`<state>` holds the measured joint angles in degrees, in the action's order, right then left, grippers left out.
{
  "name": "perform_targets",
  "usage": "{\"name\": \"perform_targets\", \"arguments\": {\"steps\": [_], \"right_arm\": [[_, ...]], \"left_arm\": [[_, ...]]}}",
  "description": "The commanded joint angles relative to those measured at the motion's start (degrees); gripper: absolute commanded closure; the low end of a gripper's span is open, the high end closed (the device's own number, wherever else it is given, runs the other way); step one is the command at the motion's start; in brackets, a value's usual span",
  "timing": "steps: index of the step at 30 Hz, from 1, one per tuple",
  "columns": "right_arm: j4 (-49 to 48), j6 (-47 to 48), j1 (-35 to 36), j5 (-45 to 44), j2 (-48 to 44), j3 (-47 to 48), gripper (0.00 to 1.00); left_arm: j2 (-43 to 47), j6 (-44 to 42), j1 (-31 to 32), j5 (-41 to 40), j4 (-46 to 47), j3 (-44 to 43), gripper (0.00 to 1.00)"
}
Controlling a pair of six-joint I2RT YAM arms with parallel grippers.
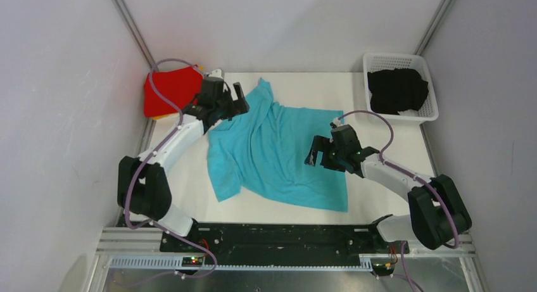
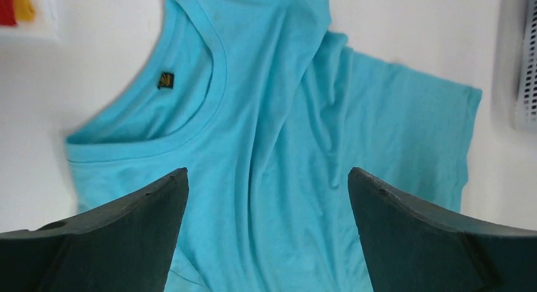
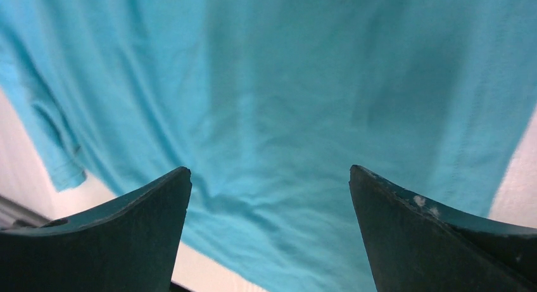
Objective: Fold and stack the t-shirts
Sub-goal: Flatten out the tshirt
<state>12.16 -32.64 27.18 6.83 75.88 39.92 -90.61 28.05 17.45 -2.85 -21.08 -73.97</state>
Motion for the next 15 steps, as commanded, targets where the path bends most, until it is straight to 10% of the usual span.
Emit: {"name": "perform_targets", "arguments": {"steps": [1, 15], "right_arm": [[-7.04, -0.63, -3.77, -2.23, 3.23, -0.20, 0.01], [-3.18, -2.41, -8.50, -4.20, 12.79, -0.86, 0.00]], "left_arm": [[-3.52, 3.13, 1.04, 0.07, 7.81, 8.16, 0.00], [-6.73, 8.28, 0.11, -3.24, 8.12, 20.99, 0.00]]}}
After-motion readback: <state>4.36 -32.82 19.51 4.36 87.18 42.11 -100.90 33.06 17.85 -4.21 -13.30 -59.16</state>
